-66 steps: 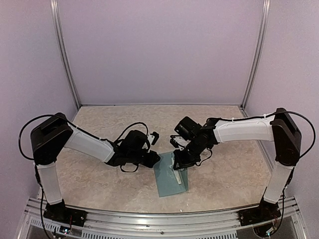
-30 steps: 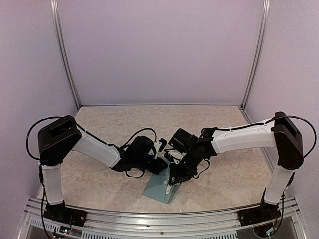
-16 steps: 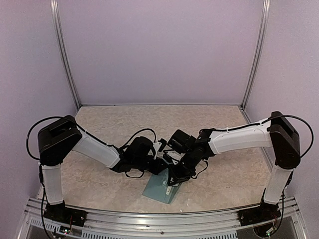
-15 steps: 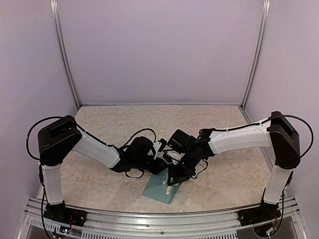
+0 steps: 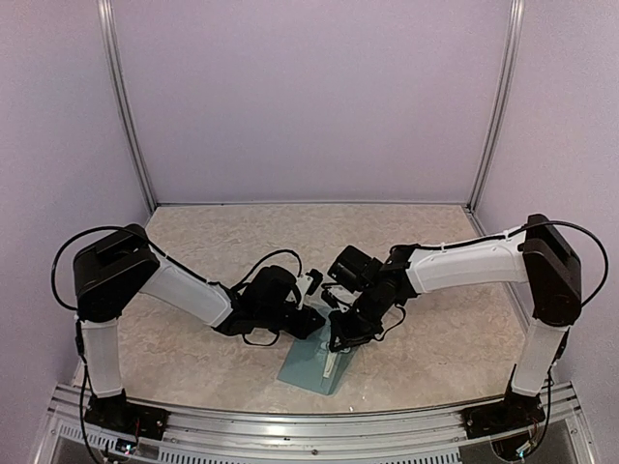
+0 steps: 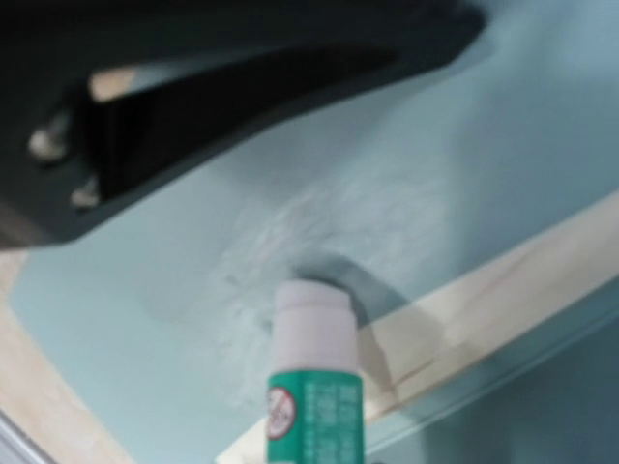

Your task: Place the letter into the envelope and seal it

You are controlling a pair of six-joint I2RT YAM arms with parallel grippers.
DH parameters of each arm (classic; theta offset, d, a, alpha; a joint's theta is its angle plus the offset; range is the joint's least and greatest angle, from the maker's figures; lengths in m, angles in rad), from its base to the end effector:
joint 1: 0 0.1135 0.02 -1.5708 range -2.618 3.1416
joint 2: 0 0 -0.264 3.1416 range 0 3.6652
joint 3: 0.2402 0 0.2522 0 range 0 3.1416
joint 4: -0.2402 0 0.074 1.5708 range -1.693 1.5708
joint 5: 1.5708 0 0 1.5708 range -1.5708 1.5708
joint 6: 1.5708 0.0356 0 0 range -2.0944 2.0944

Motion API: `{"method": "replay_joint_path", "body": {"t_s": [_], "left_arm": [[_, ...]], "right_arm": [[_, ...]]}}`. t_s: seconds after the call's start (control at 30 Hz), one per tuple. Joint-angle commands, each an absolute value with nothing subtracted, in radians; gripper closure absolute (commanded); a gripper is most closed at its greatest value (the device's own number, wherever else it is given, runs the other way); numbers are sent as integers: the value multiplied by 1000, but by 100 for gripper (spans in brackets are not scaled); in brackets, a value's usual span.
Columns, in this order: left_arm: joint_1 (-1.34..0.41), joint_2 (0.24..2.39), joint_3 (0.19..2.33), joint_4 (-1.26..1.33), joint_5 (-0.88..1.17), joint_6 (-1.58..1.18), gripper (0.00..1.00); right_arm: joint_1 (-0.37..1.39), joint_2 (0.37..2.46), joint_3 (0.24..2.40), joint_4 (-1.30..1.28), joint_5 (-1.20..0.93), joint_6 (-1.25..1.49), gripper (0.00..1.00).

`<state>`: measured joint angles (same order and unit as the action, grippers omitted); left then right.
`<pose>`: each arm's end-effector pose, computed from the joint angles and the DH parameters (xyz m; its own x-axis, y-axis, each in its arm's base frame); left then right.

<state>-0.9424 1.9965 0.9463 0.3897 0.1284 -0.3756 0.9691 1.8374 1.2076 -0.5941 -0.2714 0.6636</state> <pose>0.2251 -0.3176 0.1042 -0.6516 0.2779 -0.7058 0.6694 0.6483 -0.3628 0.1957 0.3019 0.1705 -0.9403 -0.3211 -0.1125 -0.3384 0.8479 0.4080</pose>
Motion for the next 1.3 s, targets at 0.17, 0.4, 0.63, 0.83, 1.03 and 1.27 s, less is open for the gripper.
{"method": "replay_joint_path", "body": {"t_s": [0.17, 0.4, 0.63, 0.83, 1.03, 1.27], "left_arm": [[-943, 2012, 918, 325, 125, -359, 90], [-943, 2004, 916, 322, 117, -366, 90], [-943, 1995, 916, 318, 97, -384, 90], [-944, 1994, 917, 316, 93, -393, 91], [-945, 1995, 916, 319, 93, -396, 91], [-945, 1994, 917, 321, 94, -396, 91]], "right_arm": [[917, 1883, 1219, -617, -177, 619, 96], [899, 1867, 1242, -616, -175, 594, 97], [925, 1767, 1233, -571, -320, 548, 96], [977, 1739, 1193, -574, -365, 565, 96], [995, 1767, 1167, -547, -368, 586, 96], [999, 1813, 1170, -549, -365, 581, 96]]}}
